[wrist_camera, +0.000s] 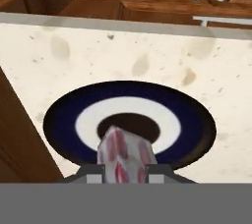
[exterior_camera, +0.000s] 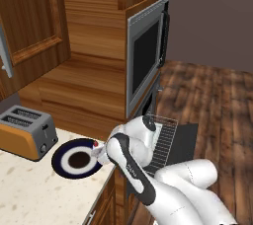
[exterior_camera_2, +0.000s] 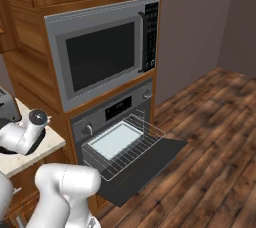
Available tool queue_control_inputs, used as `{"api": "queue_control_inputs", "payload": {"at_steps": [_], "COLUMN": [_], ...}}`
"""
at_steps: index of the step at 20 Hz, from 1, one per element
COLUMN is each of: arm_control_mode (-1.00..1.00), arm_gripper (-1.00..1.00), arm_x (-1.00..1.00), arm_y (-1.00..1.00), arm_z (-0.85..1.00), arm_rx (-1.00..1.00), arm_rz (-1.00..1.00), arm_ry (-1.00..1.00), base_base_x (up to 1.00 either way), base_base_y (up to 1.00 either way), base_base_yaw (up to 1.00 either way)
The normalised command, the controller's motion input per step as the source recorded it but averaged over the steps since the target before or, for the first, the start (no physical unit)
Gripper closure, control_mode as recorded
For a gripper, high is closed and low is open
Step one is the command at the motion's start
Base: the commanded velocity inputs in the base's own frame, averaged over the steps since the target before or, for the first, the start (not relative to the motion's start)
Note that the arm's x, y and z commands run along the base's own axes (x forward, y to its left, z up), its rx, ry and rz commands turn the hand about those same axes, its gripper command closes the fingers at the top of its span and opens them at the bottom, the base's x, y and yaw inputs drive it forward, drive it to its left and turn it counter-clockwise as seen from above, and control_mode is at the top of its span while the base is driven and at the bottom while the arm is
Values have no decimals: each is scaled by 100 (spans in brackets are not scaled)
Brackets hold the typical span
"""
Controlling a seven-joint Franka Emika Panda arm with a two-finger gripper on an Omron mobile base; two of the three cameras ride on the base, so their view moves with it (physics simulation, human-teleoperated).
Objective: Take the baked cake out of the oven and place it on the plate for cooling. Then close the oven door.
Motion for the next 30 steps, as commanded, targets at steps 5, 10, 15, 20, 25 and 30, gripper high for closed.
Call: {"api": "queue_control_inputs", "payload": {"at_steps": [5,10,15,20,25,30], "arm_control_mode": [-100,-100,-100,-100,-100,-100], "arm_gripper": [100,100,100,100,100,100], "arm_x": [4,21,11,11,9,2], "arm_y": [100,90,35,22,17,8], "arm_z": [2,13,0,-4,-9,-3], "arm_rx": [-1,0,-2,-6,-7,-6], "arm_rz": [-17,-18,-12,-9,-7,-6], "arm_ry": [18,17,8,0,0,0], "base_base_x": [0,0,0,0,0,0], "base_base_y": [0,0,0,0,0,0], "base_base_yaw": [0,0,0,0,0,0]}}
